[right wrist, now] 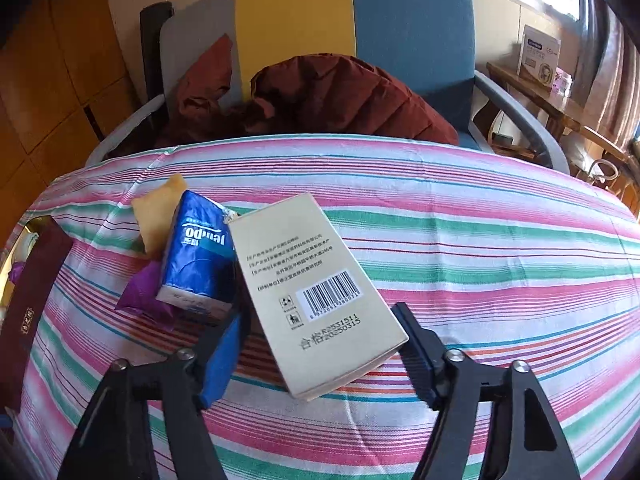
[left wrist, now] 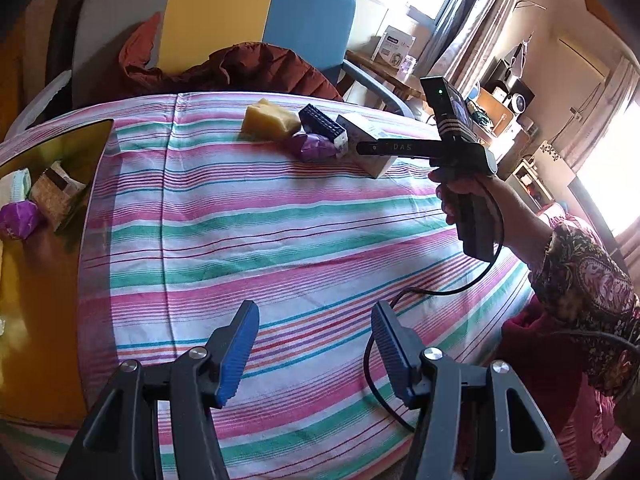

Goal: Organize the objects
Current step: 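Grasp the white box with the right tool, then grasp the blue tissue pack with the left tool while the right tool holds the box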

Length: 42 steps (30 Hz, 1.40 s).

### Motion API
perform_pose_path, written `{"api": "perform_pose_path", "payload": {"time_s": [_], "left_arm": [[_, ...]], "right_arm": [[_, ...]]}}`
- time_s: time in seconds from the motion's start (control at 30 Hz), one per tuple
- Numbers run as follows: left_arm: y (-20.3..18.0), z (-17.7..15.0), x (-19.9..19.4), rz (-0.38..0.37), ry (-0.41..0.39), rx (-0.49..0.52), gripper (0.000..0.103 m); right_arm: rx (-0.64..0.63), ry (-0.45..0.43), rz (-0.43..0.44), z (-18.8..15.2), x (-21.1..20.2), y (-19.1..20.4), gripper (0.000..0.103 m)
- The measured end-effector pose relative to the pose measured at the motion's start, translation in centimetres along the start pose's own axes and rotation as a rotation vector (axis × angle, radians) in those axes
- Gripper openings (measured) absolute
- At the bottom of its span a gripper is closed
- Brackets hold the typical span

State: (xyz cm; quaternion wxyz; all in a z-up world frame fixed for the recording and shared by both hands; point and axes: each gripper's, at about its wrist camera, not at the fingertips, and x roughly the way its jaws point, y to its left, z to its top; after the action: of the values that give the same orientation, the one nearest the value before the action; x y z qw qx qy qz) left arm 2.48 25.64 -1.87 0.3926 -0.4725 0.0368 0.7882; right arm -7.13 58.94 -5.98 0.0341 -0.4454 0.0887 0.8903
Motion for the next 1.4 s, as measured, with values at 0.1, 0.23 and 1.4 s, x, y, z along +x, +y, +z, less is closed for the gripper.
{"api": "perform_pose_path", "payload": {"time_s": [0.1, 0.23, 1.4], "left_arm": [[-0.5, 1.0, 1.0, -0.008, 0.009, 0.000, 0.059], [-1.0, 2.9, 2.2, -0.024, 0.015, -0.015, 0.059], [-1.2, 17.7, 19.5, 0.007, 0.079, -0.258, 0.034]], "right_arm": [[0.010, 0.023, 0.023, -0.1, -0.1, 0.4, 0.052], [0.055, 0.053, 0.006, -0.1, -0.8, 0.3, 0.052], [0.225, 0.156, -0.092, -0.4, -1.3, -4.8, 0.051]]}}
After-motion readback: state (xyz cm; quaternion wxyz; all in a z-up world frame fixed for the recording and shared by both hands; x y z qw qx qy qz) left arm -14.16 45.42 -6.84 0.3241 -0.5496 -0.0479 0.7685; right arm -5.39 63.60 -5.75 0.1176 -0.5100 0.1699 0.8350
